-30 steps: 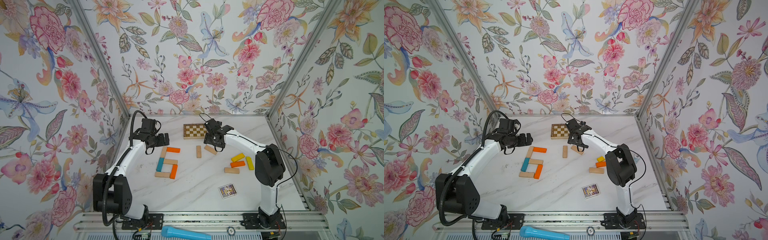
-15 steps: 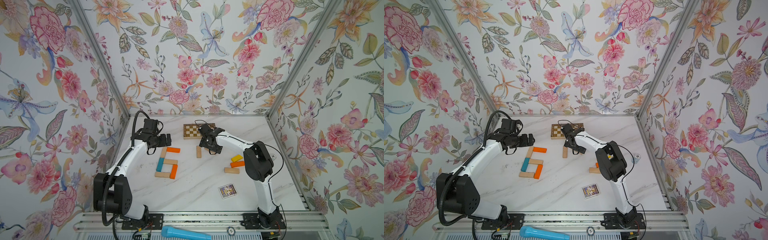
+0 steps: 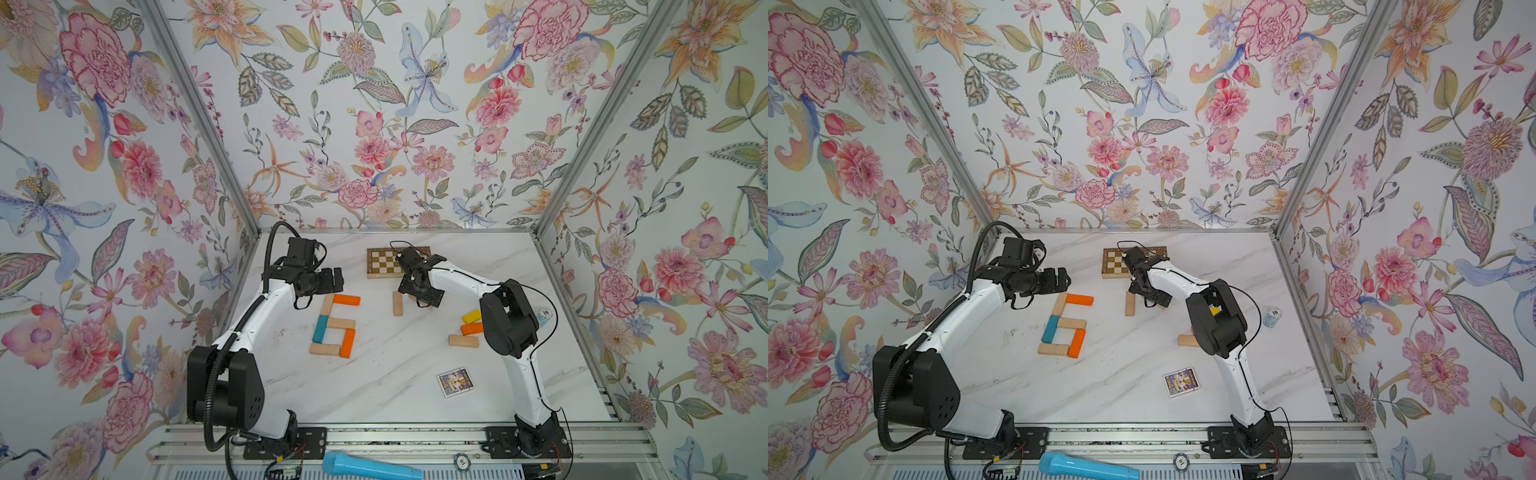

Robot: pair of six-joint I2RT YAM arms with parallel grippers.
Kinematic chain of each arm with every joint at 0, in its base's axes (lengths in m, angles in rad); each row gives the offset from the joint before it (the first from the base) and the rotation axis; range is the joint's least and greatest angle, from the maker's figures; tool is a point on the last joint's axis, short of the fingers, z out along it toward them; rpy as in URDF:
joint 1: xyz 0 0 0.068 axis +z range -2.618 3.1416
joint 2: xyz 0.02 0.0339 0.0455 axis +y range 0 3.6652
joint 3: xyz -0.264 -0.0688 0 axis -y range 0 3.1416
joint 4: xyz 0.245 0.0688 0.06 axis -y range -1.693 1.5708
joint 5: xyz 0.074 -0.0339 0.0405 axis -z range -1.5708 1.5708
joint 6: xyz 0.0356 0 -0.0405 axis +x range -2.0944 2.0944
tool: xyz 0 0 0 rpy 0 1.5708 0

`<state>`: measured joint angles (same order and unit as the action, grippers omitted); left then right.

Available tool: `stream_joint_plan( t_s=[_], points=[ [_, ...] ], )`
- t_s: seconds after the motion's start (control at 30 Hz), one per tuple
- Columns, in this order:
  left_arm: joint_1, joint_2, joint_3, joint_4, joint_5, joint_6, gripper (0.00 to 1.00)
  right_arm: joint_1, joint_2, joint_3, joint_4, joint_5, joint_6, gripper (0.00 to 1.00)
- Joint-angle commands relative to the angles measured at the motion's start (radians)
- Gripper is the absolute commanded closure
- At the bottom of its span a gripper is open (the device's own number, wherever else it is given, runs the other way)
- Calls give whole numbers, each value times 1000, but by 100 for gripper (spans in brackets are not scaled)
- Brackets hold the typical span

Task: Assemble the number 6 with building blocks
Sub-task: Adjust the building block at the center of the board.

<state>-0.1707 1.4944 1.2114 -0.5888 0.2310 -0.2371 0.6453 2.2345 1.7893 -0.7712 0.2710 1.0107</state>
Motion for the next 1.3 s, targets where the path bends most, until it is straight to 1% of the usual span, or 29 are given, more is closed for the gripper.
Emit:
stream_joint_plan(
  t_s=[0.0,0.17,0.4,0.6,0.7,1.1,1.27],
  points=[
    [-6,12,-4,3,10,-4,1,-5,52,9,-43,-22,13,5],
    [-9,10,-6,3,8,-4,1,-2,47,-5,-54,-33,14,6],
    [-8,9,-2,1,9,-3,1,-4,23,2,-77,12,-8,2],
    [-9,4,-3,3,11,-4,1,2,10,42,-118,62,-17,1],
    [-8,6,-3,4,16,-4,1,3,4,35,-122,47,-3,1],
    [-9,0,-5,4,13,-3,1,13,55,43,-120,-32,51,1],
    [-9,1,-6,5,10,-4,1,7,59,46,-105,-31,31,5]
  ],
)
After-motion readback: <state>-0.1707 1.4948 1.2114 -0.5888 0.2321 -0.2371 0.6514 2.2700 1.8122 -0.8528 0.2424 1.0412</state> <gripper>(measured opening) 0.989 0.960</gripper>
